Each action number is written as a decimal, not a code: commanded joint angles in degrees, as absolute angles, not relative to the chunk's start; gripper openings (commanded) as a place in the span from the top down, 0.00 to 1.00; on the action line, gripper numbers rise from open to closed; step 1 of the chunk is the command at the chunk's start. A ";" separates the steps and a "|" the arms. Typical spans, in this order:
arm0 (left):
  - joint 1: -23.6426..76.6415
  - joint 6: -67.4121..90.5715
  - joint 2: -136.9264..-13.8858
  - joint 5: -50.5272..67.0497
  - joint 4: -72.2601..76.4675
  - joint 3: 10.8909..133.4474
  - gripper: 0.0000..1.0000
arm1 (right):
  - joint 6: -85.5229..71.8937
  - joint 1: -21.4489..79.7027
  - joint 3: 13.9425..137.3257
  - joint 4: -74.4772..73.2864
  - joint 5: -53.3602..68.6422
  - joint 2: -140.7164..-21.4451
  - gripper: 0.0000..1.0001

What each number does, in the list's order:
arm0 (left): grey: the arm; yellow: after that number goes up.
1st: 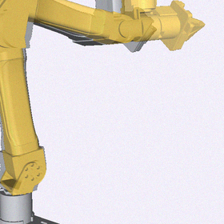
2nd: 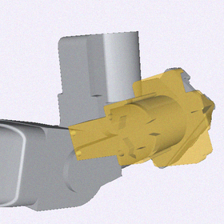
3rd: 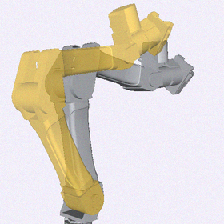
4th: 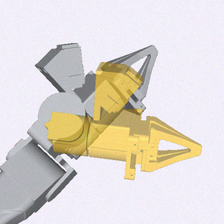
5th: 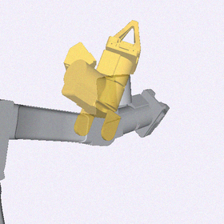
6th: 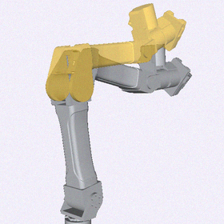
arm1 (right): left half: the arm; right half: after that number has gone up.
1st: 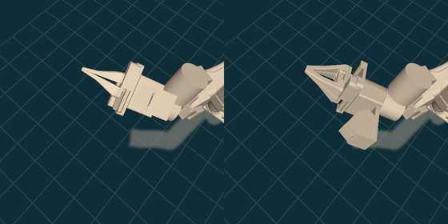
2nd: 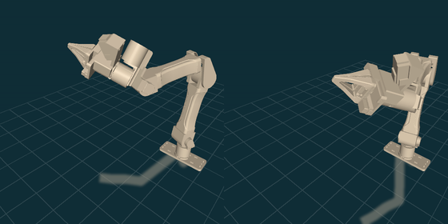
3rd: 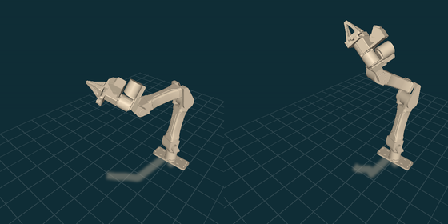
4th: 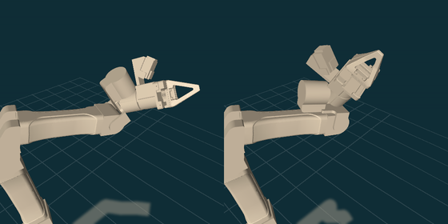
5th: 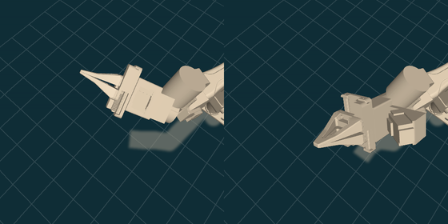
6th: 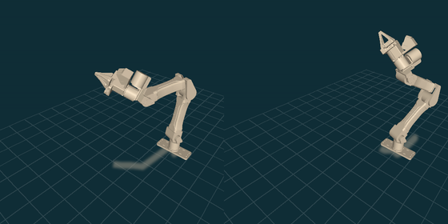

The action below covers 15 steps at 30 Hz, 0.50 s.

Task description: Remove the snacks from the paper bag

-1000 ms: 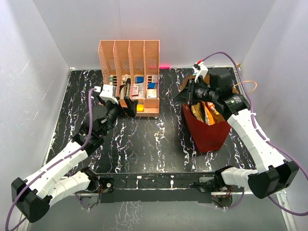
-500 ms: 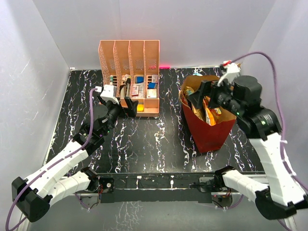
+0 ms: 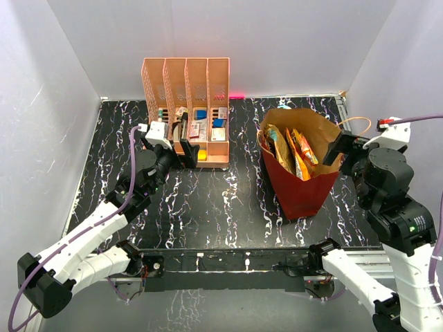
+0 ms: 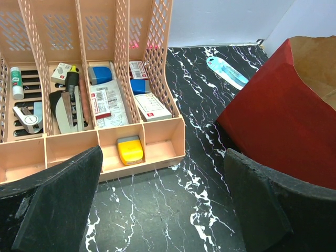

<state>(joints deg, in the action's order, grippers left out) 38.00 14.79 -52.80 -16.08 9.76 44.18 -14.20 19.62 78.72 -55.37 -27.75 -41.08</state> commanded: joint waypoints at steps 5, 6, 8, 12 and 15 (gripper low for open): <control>38.23 14.79 -51.86 -17.03 10.19 46.37 0.02 | -13.76 19.73 78.36 -46.76 -45.04 -48.82 0.02; 38.23 14.70 -51.68 -17.18 10.13 46.40 0.02 | -14.28 19.77 78.98 -46.70 -45.39 -50.72 0.02; 38.23 14.68 -51.10 -17.44 10.15 46.28 0.02 | -15.16 19.76 80.07 -46.58 -45.27 -54.54 0.02; 38.23 14.51 -50.14 -17.98 10.27 46.27 0.02 | -16.73 18.42 80.35 -45.51 -44.96 -60.57 0.02; 38.23 14.48 -49.65 -18.19 10.37 46.14 0.01 | -16.63 14.21 79.43 -41.98 -41.55 -62.32 0.02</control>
